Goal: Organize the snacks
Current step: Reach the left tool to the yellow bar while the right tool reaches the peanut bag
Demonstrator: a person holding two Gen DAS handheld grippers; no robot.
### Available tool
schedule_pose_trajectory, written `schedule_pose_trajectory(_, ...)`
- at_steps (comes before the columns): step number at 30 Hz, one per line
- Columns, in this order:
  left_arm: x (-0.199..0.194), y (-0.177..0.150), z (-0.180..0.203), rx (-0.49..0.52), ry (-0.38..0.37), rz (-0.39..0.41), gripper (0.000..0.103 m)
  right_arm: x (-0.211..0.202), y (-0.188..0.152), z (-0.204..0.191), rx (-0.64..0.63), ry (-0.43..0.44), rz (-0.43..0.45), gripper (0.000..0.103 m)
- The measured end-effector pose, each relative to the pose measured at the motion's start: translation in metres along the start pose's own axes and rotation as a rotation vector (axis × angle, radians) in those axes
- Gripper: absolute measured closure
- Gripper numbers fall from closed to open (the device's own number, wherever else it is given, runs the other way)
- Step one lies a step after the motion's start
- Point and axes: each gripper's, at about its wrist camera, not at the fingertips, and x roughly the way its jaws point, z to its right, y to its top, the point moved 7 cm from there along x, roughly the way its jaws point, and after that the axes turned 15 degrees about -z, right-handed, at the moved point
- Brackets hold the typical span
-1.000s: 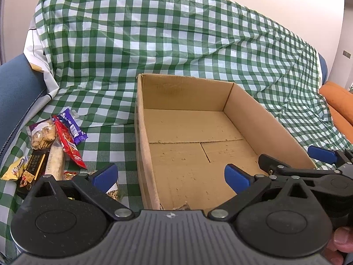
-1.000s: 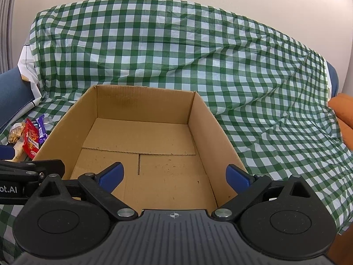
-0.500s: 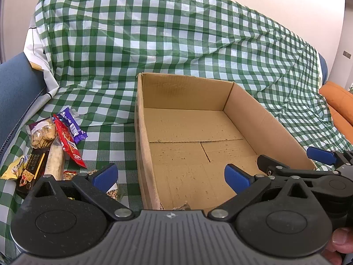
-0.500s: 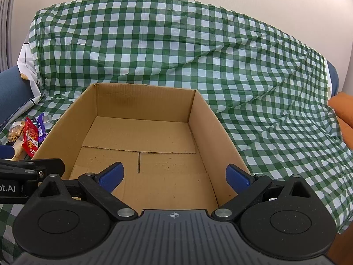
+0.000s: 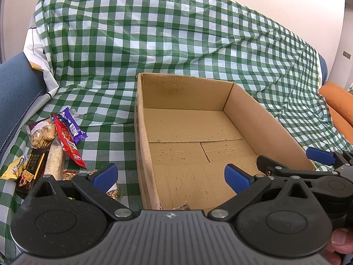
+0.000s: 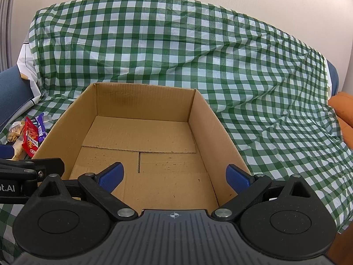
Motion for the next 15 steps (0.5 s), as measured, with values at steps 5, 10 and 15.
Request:
schedule_pose_trajectory(5,0.0,0.001,0.0,0.001,-0.006,0.002,0.0,-0.001,0.001,0.0,0.002,0.002,0.0,0.004)
schedule_pose_trajectory(10,-0.009,0.005,-0.016,-0.013,-0.034,0.015,0.019,-0.002,0.005,-0.003,0.04,0.019,0.011,0.004)
schedule_pose_trajectory(15,-0.026,0.025,-0.056,-0.078,-0.137,-0.05,0.079,-0.009,0.015,-0.023,0.019,0.0,0.047,0.007)
